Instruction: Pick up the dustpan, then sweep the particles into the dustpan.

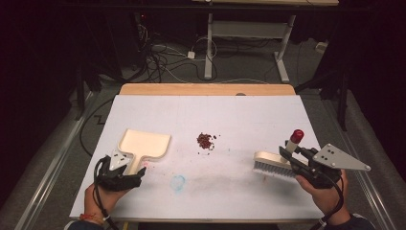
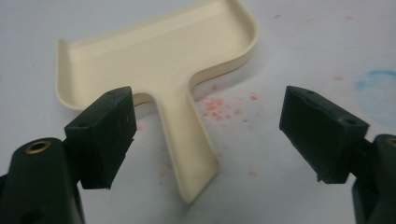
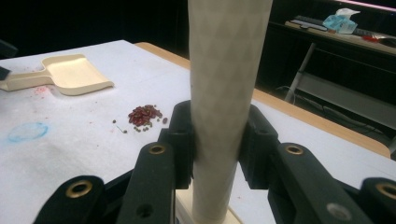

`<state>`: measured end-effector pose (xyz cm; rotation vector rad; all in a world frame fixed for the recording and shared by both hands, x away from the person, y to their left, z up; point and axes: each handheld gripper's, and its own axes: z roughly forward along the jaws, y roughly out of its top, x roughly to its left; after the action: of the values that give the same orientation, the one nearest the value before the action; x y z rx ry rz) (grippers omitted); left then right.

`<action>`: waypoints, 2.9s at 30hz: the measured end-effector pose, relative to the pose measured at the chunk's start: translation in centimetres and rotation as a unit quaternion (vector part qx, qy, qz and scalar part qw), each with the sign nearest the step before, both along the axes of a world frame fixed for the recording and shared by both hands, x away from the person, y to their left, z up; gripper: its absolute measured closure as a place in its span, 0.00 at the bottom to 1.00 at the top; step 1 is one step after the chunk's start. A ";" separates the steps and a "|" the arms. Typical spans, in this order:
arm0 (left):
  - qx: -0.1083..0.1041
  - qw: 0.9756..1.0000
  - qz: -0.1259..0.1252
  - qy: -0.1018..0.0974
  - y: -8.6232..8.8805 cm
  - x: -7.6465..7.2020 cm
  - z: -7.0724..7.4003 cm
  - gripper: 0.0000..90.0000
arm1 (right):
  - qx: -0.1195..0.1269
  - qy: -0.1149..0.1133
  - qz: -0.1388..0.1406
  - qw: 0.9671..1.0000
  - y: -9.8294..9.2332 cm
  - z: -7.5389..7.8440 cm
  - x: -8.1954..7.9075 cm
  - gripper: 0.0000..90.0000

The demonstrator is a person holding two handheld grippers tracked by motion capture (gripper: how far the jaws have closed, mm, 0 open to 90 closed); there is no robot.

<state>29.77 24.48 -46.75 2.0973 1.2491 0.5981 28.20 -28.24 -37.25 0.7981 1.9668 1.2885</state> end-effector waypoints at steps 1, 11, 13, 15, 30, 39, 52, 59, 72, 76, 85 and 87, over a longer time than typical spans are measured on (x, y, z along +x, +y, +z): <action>0.000 1.000 0.013 0.024 0.2 1.2 -0.4 0.23 | -0.001 -0.001 0.000 1.000 0.0 0.0 0.0 0.78; -0.040 0.995 0.038 0.083 1.7 4.2 -3.0 0.38 | -0.002 0.002 0.001 1.000 0.4 -0.1 0.0 0.78; -0.042 0.995 0.041 0.081 1.5 4.4 -3.0 0.41 | -0.002 0.002 0.002 1.000 0.5 -0.1 0.1 0.78; -0.039 0.996 0.043 0.070 1.2 4.3 -3.1 0.46 | -0.001 0.005 0.002 1.000 0.8 -0.1 0.2 0.78; -0.045 0.996 0.020 0.068 0.9 5.1 -2.8 0.71 | -0.005 0.014 0.015 1.000 1.7 -0.4 1.4 0.78; -0.037 0.998 -0.018 0.052 0.6 4.6 -1.5 0.71 | -0.004 0.019 0.014 1.000 1.6 -0.6 1.7 0.78; -0.018 0.998 -0.039 0.036 -0.2 4.3 -0.4 0.71 | -0.004 0.019 0.011 1.000 1.3 -0.6 1.6 0.78; -0.014 0.998 -0.046 0.045 -0.4 4.1 -0.3 0.71 | -0.005 0.022 0.007 1.000 1.2 -0.7 1.7 0.78; -0.012 0.995 -0.081 0.064 -1.4 3.2 -0.3 0.71 | 0.001 0.012 0.003 1.000 2.4 -0.1 4.0 0.78; -0.014 0.994 -0.088 0.067 -1.6 2.5 -0.2 0.71 | 0.009 0.010 0.006 1.000 3.6 0.4 5.7 0.78; -0.015 0.991 -0.110 0.072 -2.9 1.5 -0.3 0.71 | 0.022 0.017 -0.012 1.000 7.1 0.8 11.5 0.78; -0.013 0.990 -0.118 0.072 -3.3 1.3 -0.2 0.71 | 0.025 0.018 -0.025 0.999 7.9 0.8 12.9 0.78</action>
<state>31.04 21.19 -46.96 2.2576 1.0558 0.3282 41.07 -20.37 -36.46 0.8952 1.9373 1.3061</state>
